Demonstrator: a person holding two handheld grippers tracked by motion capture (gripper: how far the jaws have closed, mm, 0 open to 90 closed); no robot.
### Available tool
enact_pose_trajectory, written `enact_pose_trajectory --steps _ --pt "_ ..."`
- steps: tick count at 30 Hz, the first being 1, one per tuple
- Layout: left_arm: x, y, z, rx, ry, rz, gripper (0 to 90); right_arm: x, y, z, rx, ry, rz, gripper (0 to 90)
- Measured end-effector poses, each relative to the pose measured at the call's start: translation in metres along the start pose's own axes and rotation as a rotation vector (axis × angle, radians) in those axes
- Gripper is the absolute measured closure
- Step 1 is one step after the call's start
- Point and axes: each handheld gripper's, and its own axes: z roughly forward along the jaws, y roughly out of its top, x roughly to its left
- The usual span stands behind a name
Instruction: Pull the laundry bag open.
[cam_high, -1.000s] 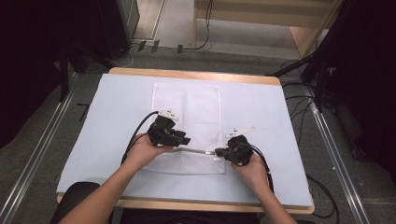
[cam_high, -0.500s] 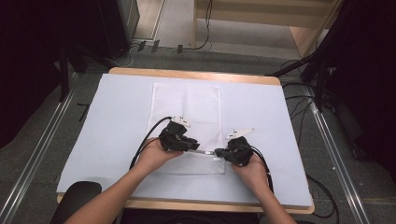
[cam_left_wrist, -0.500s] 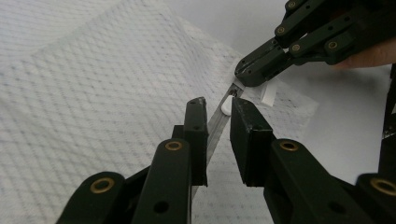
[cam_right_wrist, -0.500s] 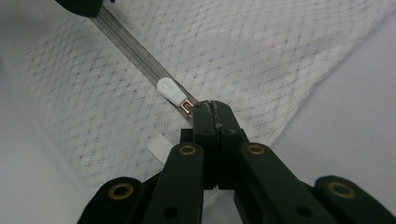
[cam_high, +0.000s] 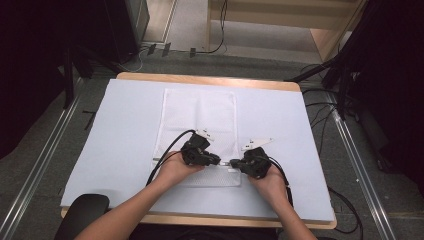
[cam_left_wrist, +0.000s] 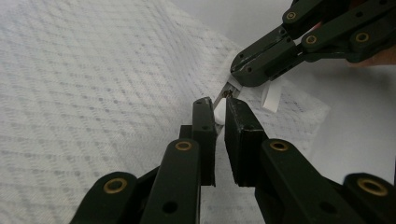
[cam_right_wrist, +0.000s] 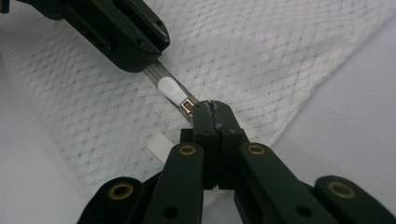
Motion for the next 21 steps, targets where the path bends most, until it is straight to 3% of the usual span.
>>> enact_pose_trajectory --steps 5,12,21 --pt "0.001 -0.002 0.009 0.017 0.001 -0.012 82.9 0.0 0.0 0.0 -0.003 -0.003 -0.006 90.0" --pt "0.002 -0.001 0.014 -0.004 -0.028 -0.044 81.6 0.0 -0.001 0.0 -0.004 -0.002 -0.008 90.0" --pt "-0.005 0.0 0.019 0.008 -0.034 -0.024 80.2 0.0 -0.001 0.0 -0.006 -0.003 -0.009 90.0"
